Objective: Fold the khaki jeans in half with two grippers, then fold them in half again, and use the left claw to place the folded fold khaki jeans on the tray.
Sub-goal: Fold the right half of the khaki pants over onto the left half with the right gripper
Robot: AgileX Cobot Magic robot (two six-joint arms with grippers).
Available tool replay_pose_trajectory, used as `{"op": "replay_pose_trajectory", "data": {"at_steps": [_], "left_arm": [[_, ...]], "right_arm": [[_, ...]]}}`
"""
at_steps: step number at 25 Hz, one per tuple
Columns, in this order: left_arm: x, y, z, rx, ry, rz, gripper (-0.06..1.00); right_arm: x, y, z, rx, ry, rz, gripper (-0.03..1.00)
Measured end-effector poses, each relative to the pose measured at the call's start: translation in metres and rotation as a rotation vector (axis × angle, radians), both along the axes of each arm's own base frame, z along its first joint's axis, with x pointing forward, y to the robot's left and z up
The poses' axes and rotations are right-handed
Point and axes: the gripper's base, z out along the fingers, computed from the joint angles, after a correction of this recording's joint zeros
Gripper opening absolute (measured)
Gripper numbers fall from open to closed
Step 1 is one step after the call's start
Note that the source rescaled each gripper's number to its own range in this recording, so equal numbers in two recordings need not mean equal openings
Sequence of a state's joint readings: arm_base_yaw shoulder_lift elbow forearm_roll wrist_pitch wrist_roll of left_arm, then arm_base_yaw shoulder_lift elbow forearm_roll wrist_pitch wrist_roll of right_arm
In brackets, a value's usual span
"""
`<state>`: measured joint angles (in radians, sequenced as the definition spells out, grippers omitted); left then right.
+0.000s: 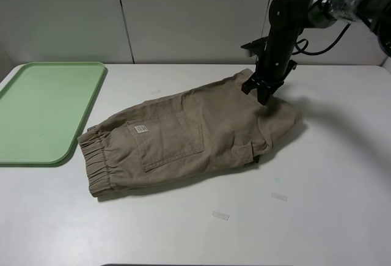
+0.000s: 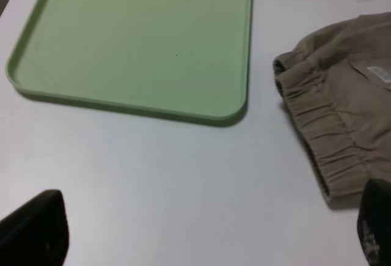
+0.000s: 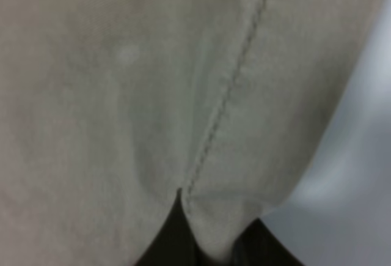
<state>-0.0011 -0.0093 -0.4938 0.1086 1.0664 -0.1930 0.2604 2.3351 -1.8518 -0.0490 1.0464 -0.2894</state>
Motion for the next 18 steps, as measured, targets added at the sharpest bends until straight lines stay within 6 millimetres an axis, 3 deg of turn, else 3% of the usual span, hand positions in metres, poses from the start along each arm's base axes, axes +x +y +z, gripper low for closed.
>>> {"op": "replay_pose_trajectory", "data": {"at_steps": [8,18], "left_arm": [[0.0,0.0,0.0,0.0,0.0,0.0,0.94],[0.0,0.0,0.0,0.0,0.0,0.0,0.93]], "right_arm": [[-0.004,-0.027,0.074,-0.244,-0.174,0.011,0.05],[-0.008,-0.066,0.115,-0.418,-0.244,-0.023,0.05]]}}
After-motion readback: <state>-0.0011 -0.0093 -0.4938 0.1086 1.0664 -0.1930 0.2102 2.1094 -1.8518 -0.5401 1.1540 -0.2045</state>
